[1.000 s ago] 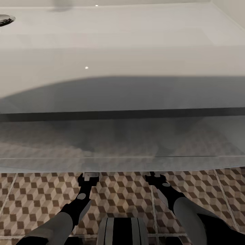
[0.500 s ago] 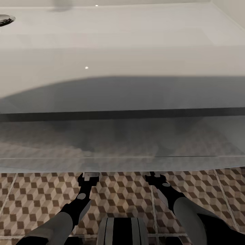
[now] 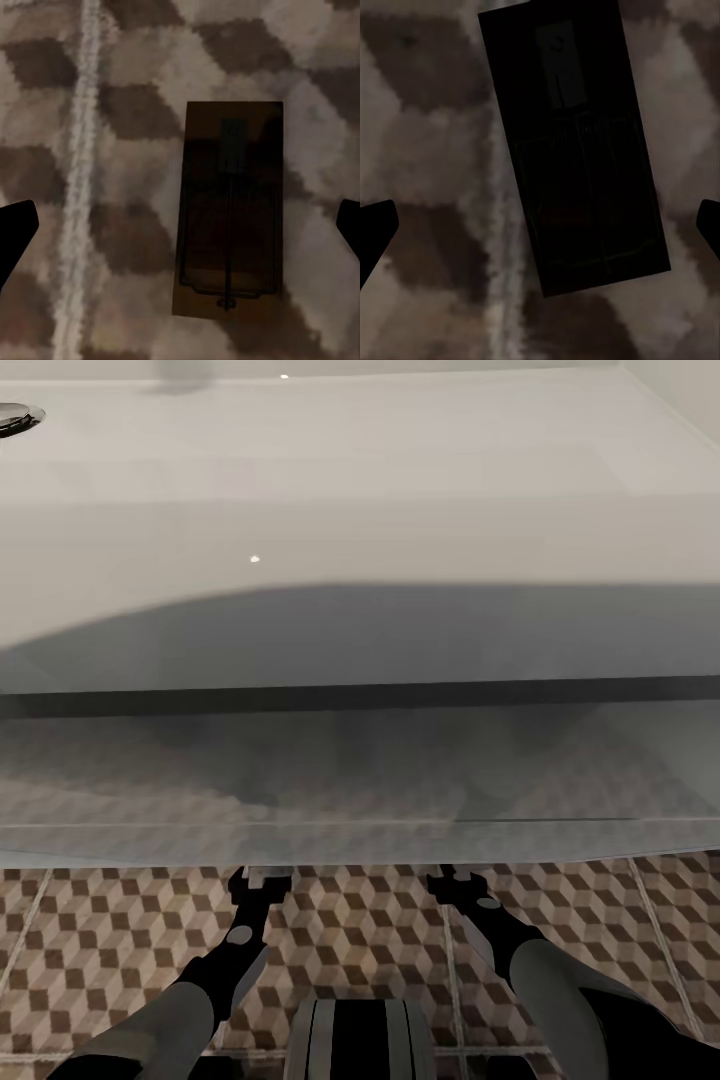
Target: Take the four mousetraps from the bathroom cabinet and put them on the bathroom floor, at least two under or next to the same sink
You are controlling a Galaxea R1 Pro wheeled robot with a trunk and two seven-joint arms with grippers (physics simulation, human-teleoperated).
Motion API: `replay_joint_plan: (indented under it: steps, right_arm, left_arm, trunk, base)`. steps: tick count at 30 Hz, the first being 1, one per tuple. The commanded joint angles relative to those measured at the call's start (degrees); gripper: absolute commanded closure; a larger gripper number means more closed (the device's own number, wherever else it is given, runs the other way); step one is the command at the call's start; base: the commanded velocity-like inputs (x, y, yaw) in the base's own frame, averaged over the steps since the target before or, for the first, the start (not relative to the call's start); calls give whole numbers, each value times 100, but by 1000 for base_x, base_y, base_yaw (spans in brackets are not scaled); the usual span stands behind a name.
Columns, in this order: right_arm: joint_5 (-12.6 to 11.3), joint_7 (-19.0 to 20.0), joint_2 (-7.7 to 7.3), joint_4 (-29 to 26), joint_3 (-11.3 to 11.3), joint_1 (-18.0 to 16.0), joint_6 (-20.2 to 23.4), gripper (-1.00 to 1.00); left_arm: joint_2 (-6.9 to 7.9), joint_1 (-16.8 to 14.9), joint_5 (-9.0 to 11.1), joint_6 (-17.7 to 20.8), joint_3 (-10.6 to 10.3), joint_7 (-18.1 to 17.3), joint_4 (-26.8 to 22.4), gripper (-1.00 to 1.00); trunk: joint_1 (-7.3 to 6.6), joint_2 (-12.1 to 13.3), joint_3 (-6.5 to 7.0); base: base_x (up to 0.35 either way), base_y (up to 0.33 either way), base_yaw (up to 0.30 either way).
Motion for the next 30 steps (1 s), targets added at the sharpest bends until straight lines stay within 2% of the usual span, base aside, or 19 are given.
replay_joint_plan:
  steps: [1,19,30]
  right_arm:
    - [60,-12,3,5,-48,-3,-19,-100]
    - [63,-12,3,8,-48,-3,-19,-100]
    - [68,-12,16,8,-55,-3,-26,-100]
  left_arm:
    - [2,-3,-52,-8,-30,60,1,-100]
    - [1,-3,-99,-101,-53,75,-11,-100]
    - [-28,-3,-110,-108,-50,141,-23,-100]
  trunk:
    - [-1,-1,-3]
    - [-1,-1,-3]
    - [-1,-1,-3]
  base:
    - [0,0,0]
    - [-4,0,0]
    - [-242,0,0]
